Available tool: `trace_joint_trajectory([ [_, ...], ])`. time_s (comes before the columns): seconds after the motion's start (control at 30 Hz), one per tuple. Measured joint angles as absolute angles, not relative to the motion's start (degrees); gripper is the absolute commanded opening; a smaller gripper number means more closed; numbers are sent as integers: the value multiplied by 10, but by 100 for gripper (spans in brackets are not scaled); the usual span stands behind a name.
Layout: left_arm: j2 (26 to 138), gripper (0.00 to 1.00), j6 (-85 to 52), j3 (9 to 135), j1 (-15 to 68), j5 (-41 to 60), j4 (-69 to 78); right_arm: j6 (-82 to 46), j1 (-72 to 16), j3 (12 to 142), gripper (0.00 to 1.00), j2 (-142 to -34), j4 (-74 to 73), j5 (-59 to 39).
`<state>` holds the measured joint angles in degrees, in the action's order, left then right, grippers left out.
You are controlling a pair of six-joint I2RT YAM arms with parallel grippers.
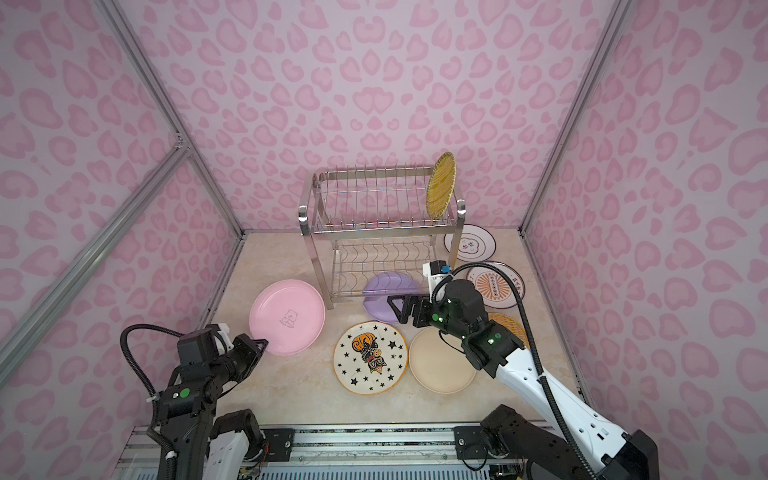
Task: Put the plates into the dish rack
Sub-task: 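Tilt the pink plate up with the left gripper toward the right gripper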
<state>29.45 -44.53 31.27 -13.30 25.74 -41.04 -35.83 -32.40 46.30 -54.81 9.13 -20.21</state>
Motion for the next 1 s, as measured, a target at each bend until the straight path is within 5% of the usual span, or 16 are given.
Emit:
trace_joint_trajectory([
  [0.3, 344, 3, -424, 348, 66, 314, -344, -364, -273, 465, 94, -495, 130, -275],
  [0.57, 447, 3, -462, 368, 241, 265, -225, -353, -355, 485, 82, -492, 171, -265],
  [1.0, 501, 3, -480, 384, 300, 218, -136, -354, -407, 506, 28, -527, 207, -187],
])
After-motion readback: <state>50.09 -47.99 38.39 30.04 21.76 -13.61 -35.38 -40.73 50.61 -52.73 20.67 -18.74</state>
